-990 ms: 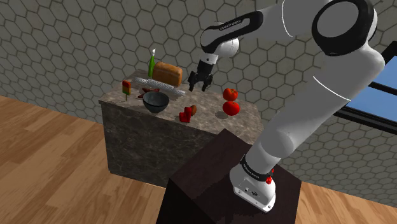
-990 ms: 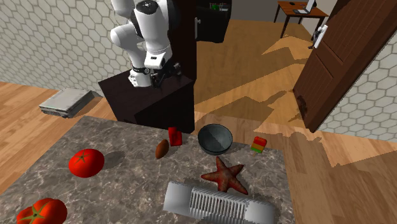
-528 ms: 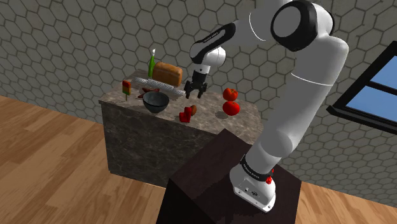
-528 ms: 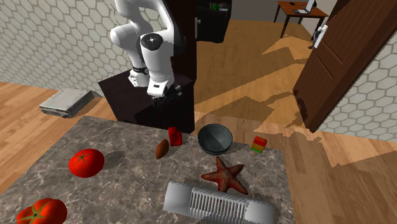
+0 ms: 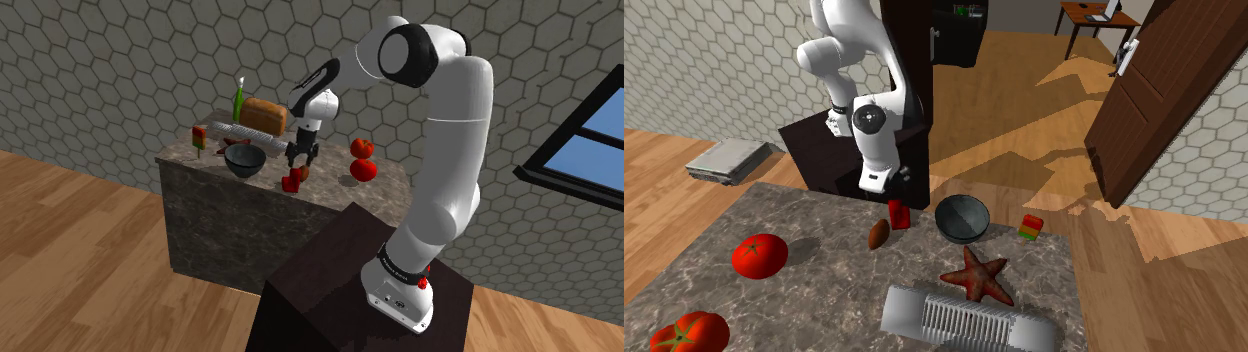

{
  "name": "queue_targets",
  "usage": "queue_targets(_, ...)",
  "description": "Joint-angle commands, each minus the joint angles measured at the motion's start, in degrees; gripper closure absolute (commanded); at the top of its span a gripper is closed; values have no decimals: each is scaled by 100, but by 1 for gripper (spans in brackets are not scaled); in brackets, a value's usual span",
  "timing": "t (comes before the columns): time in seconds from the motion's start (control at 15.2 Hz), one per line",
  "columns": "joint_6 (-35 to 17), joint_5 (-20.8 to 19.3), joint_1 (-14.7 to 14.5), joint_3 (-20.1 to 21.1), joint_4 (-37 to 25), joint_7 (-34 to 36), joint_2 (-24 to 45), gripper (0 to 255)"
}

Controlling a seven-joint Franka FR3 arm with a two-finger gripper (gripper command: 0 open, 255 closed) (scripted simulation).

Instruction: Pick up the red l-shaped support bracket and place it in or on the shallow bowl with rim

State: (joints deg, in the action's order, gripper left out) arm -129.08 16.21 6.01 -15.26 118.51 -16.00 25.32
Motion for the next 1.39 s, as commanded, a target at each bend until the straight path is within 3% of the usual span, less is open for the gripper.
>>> queue_targets(0.0, -116, 75, 31, 45, -65, -49, 210, 0)
queue_targets(0.4, -469, 222, 56, 143, 29, -144, 479, 0)
queue_targets(0.86, -468, 221, 56, 143, 28, -143, 478, 0)
queue_targets(0.92, -468, 221, 56, 143, 28, -143, 478, 255)
queue_targets(1.32, -467, 221, 56, 142, 29, -143, 477, 255)
